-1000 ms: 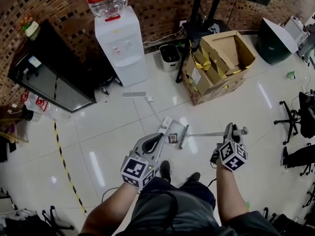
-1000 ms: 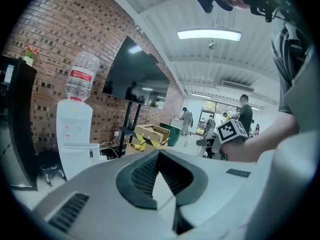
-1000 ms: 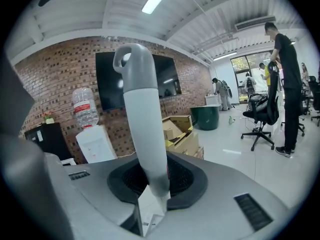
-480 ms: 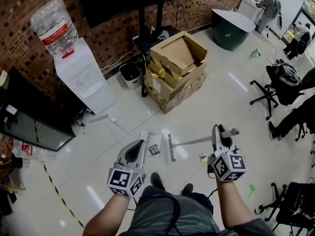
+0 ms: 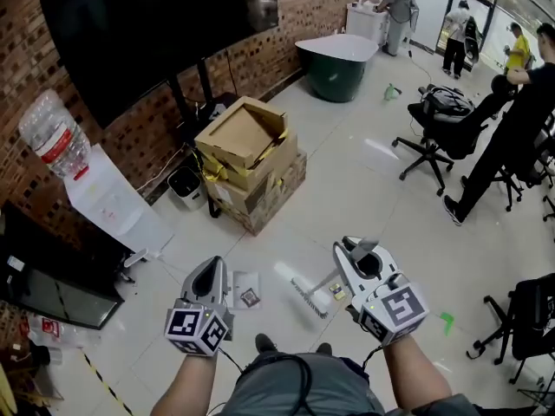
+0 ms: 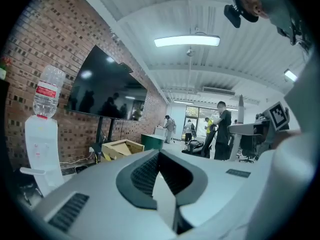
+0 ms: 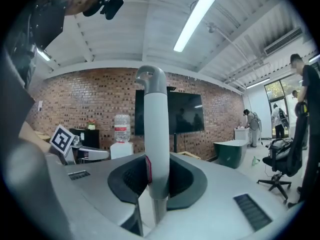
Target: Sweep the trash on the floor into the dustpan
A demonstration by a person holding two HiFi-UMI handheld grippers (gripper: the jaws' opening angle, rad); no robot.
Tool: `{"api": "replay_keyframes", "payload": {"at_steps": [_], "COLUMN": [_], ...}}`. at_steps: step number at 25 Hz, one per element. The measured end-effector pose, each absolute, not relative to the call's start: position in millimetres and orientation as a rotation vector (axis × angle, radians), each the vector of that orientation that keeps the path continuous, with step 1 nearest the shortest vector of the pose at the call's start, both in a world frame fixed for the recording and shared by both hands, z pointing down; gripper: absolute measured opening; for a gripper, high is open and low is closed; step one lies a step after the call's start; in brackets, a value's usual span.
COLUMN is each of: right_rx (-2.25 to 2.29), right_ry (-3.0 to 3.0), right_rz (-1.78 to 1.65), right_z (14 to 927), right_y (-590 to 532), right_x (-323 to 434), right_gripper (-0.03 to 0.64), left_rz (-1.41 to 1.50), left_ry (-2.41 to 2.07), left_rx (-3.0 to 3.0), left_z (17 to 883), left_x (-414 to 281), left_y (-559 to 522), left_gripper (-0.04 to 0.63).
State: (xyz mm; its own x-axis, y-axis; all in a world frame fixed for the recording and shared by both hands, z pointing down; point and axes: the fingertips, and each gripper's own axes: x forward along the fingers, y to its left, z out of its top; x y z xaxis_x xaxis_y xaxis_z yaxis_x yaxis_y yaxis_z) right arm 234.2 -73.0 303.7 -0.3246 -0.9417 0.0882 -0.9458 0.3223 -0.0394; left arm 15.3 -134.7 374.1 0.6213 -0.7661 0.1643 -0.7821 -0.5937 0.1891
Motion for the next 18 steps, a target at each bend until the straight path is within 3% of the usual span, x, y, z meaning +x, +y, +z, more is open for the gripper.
{"api": "replay_keyframes", "payload": {"at_steps": [8,18], "right_rx": [1.731,1.827], "right_ry": [-2.596,-2.540], "right_rz": [0.064,0.057], "right_z": [268,259], "right_y": [10,33], "right_x": [302,320], "right_gripper": [0.073,0.074], "left_rz": [0.116,0.104], "left_ry": [-1.200,-1.080], "left_rx": [2.726,2.844], "left_z": [323,289], "left_x": [108,123], "left_y": [-55,-37], "left_gripper": [0.009,0.009]}}
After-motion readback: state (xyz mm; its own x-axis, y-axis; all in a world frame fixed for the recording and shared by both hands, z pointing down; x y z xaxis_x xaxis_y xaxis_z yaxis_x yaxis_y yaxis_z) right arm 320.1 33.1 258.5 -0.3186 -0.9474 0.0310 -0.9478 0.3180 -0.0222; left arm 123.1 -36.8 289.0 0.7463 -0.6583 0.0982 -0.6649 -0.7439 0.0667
